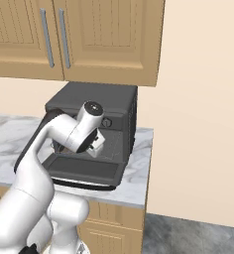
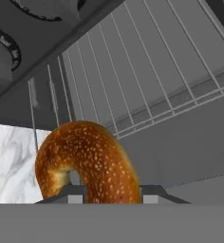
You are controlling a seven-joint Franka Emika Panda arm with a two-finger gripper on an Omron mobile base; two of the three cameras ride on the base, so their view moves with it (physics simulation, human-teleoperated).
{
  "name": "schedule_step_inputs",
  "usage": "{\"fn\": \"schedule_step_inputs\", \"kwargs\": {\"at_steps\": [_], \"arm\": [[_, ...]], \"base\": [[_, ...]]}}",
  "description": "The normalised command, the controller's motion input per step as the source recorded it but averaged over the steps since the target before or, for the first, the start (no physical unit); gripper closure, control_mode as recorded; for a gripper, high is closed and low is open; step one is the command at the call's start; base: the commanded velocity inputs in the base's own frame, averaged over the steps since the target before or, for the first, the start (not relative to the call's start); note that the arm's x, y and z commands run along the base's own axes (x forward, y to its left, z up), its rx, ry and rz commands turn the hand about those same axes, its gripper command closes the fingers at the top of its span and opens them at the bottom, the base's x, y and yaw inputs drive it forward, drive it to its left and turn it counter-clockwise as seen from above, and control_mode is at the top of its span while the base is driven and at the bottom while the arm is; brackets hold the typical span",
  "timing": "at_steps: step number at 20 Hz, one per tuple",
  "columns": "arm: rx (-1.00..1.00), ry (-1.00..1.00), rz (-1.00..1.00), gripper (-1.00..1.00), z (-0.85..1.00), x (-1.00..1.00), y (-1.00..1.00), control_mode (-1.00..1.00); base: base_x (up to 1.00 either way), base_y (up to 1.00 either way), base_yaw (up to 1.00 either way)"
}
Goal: Pick up the bagel from the plate, place it on the toaster oven rack, close the door, and set the timer.
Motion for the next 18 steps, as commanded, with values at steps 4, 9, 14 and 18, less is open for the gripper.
{"fn": "schedule_step_inputs", "kwargs": {"at_steps": [4, 9, 14, 18], "arm": [[0.00, -0.02, 0.00, 1.00, -0.27, 0.37, 0.00, -1.00], [0.00, -0.04, 0.00, 1.00, -0.21, 0.31, 0.00, -1.00], [0.00, -0.06, 0.00, 1.00, -0.17, 0.21, 0.00, -1.00], [0.00, -0.04, 0.00, 1.00, -0.21, 0.14, 0.00, -1.00]], "base": [[0.00, 0.00, 0.00], [0.00, 0.00, 0.00], [0.00, 0.00, 0.00], [0.00, 0.00, 0.00]]}}
